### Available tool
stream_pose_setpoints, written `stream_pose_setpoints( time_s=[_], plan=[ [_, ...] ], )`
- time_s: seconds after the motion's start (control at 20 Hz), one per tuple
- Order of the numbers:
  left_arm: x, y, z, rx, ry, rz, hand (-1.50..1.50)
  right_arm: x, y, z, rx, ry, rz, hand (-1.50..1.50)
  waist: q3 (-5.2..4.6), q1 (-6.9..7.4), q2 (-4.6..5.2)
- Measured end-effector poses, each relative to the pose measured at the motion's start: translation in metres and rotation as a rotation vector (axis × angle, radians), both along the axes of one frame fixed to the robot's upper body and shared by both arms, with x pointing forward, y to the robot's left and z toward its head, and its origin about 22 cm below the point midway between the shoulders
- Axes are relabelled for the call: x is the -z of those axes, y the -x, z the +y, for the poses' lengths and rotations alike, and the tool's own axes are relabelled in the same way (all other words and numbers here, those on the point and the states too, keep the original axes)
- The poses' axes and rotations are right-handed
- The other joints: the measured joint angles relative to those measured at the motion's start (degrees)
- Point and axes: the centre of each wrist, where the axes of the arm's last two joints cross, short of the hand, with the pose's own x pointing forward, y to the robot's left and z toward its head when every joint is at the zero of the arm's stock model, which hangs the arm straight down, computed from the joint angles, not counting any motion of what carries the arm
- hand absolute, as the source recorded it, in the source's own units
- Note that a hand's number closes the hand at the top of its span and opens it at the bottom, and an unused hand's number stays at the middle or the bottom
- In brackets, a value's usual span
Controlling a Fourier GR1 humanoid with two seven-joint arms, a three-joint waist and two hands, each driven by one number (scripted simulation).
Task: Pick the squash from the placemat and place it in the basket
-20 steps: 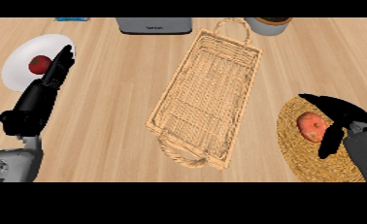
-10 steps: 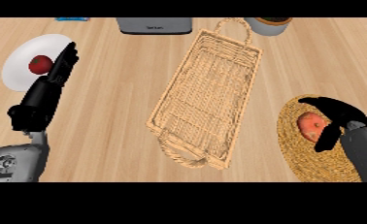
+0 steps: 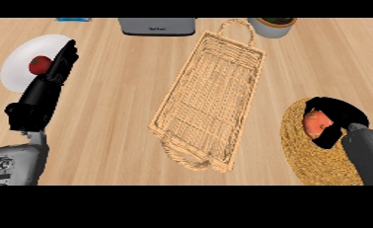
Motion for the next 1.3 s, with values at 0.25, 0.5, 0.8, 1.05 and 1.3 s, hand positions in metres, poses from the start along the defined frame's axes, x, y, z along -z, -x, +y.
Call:
stream_pose_setpoints(
  time_s=[0.25,0.5,0.8,1.05,1.3],
  plan=[
    [-0.004,-0.001,0.013,-0.002,-0.001,-0.003,0.00,0.008,0.002,-0.001,-0.032,0.024,-0.081,1.50,-0.13,-0.03,-0.09],
    [0.003,0.008,0.010,-0.017,-0.003,0.001,0.00,0.013,0.028,-0.009,0.073,0.082,-0.215,1.50,0.10,-0.70,-0.32],
    [-0.002,0.008,0.010,-0.028,-0.005,0.005,0.00,0.002,0.061,-0.023,0.216,0.169,-0.401,1.50,0.52,-1.45,-0.03],
    [0.006,0.012,0.013,-0.038,0.001,0.019,0.00,-0.041,0.061,-0.011,0.287,0.055,-0.702,1.50,0.62,-2.34,-0.21],
    [0.009,0.014,0.014,-0.038,0.003,0.020,0.00,-0.097,0.053,0.015,0.286,-0.233,-0.960,1.50,0.65,-2.40,-0.40]
  ],
)
